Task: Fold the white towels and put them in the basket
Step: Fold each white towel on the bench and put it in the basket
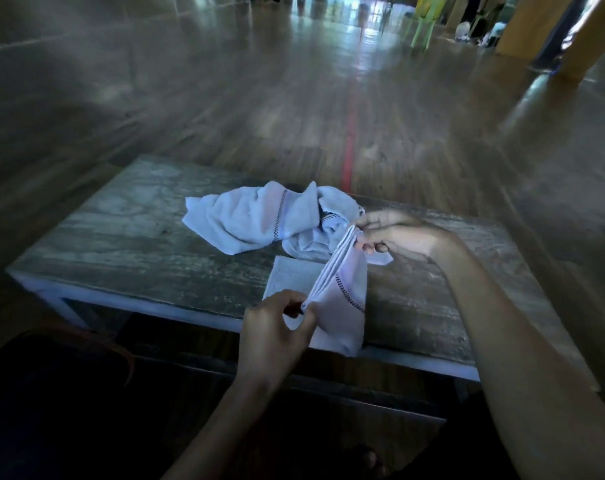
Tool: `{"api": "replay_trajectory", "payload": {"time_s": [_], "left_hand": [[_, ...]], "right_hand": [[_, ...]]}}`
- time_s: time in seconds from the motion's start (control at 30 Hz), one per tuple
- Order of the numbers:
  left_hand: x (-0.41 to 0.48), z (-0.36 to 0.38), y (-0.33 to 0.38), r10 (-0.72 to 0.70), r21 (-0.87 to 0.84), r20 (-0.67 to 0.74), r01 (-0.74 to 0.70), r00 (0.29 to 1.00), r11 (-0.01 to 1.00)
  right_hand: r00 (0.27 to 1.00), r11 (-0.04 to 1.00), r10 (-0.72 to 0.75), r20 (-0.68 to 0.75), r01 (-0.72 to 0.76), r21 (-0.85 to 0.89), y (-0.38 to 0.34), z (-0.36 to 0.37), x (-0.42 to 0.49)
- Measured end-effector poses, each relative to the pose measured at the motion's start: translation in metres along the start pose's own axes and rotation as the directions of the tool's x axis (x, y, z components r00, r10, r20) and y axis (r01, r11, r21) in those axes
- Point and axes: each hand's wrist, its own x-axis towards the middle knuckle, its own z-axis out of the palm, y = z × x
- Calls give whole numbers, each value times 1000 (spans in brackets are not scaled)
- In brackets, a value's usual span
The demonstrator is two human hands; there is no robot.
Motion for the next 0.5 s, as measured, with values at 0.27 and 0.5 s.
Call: {"api": "replay_trajectory", "payload": {"time_s": [0.27,0.5], "left_hand": [[-8,-15,-43,-389,18,-40,390,920,921],[-9,-20,-68,-503,62,18,501,864,863]], "right_hand": [[1000,960,12,12,-8,-279,-11,73,68],[1000,850,13,18,-1,-527,8,102,103]]}}
